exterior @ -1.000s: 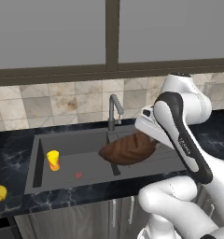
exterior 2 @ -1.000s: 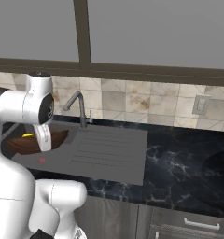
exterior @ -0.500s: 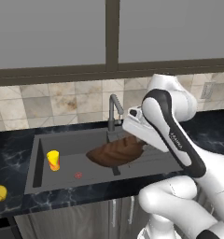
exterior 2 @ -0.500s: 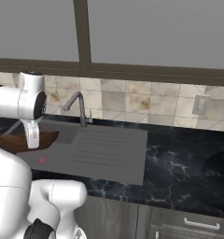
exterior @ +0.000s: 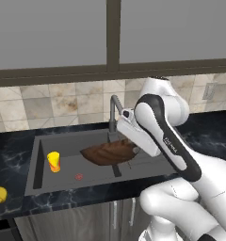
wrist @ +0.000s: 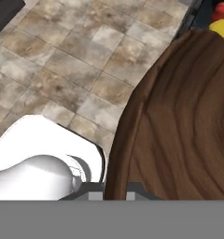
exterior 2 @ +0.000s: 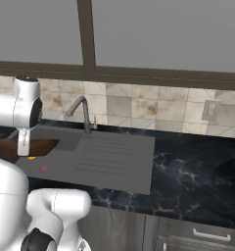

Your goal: Remove the lemon and bell pepper from the sink. Then move the bowl and cup from the counter to the sink for washing.

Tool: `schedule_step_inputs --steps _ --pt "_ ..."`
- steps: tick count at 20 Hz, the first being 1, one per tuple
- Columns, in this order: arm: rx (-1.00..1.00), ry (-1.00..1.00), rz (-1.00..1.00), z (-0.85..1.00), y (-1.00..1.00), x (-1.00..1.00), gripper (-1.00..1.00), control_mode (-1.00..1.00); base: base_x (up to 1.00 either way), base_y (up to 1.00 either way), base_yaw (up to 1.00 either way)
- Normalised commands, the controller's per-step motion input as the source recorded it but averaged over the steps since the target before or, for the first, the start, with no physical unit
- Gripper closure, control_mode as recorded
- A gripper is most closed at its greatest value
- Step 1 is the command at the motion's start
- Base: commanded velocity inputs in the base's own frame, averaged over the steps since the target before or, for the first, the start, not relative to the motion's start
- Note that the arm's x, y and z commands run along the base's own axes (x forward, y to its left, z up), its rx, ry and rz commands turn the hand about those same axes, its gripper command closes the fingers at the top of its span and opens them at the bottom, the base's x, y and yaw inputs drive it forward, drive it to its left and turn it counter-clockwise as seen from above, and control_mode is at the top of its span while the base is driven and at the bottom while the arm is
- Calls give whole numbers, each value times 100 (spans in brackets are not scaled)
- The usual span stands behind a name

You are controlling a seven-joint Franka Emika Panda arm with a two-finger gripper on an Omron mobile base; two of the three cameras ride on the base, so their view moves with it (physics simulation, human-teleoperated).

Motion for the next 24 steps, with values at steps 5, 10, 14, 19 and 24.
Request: schedule_step_inputs --steps 5,10,14,19,24 --pt "0 0 -20 -4 31 10 100 -100 0 0 0" --pt "0 3 -19 -5 22 8 100 -100 0 0 0" --pt "0 6 -20 -10 29 11 100 -100 0 0 0" --pt "0 5 -17 -11 33 12 100 -100 0 0 0" --pt "3 2 -13 -9 31 15 100 -100 0 0 0"
